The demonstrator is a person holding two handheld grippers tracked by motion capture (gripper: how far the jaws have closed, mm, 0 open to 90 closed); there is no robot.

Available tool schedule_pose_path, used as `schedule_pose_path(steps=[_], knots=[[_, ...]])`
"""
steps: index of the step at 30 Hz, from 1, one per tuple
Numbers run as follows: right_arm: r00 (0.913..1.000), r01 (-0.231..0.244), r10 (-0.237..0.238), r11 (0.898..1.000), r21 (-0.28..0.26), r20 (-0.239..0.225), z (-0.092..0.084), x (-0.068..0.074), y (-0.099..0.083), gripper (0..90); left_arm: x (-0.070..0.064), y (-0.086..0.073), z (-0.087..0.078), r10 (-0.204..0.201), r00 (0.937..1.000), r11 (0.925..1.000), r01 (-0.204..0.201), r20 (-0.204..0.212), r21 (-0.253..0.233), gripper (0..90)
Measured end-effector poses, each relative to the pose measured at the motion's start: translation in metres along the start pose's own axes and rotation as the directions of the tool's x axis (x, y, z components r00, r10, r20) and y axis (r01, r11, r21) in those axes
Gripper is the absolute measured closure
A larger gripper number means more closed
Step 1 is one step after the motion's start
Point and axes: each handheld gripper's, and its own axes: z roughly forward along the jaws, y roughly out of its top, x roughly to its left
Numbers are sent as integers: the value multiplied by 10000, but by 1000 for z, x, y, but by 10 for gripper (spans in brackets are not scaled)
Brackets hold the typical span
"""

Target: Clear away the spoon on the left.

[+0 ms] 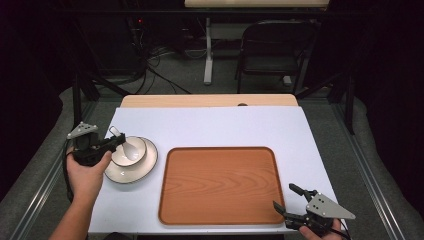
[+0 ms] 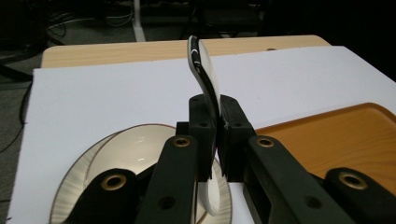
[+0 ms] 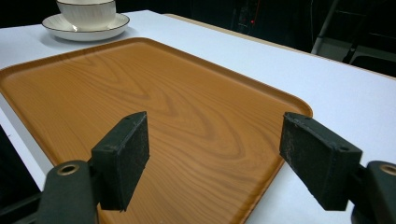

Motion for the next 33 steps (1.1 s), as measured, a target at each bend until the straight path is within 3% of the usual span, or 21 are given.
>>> schedule_pose_path(steps=[14,30,33], knots=[[10000,-8,8,10000,-14,-8,0,0,0,236,-38,5,16,687,9913,9963,-741,1121,447,853],[10000,11,-11,10000,-49,2,0,0,0,236,-78,5,35,1366,9666,9801,-1636,2167,1121,852],[10000,-9,9,10000,-58,5,-1,0,0,236,-84,3,38,1397,9593,9770,-1738,2456,1233,852]])
